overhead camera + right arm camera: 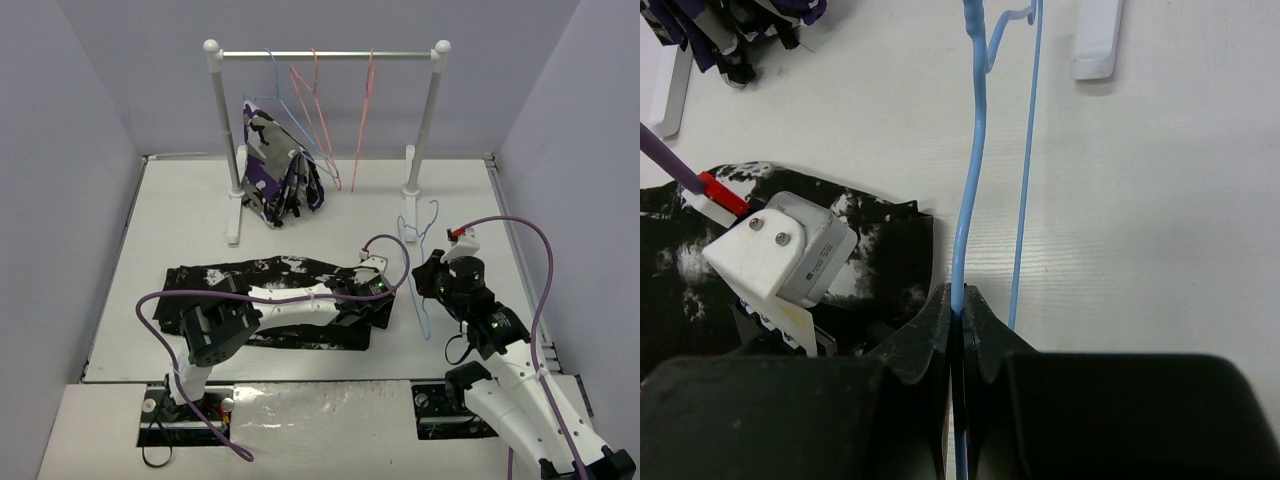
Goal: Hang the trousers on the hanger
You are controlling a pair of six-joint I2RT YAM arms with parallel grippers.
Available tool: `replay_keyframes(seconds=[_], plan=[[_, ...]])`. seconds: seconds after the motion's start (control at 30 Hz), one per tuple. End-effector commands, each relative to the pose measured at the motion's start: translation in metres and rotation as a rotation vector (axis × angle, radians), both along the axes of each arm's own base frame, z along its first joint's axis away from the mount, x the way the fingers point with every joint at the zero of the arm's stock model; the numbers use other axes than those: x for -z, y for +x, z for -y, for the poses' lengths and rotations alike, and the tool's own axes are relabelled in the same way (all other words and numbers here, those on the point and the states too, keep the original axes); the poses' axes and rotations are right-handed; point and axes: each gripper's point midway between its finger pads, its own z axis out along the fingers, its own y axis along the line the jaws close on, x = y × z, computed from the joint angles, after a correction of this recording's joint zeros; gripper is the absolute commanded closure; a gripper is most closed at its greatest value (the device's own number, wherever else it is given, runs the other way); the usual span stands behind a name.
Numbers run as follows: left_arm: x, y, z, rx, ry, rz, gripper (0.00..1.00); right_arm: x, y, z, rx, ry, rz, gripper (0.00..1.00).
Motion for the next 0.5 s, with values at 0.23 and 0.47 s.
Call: replay_keyframes(seconds=[0.23, 0.47], plan=[[0.009, -0.004, -0.009, -0.092, 0.013, -0.054, 0.62, -0.016, 0.008, -0.009, -0.027, 0.035, 0.069, 1.00], [0.006, -0.003, -0.013, -0.097, 0.000, -0.061, 0.89, -0.016, 0.008, -0.014, -0.053, 0.042, 0.072, 1.00]])
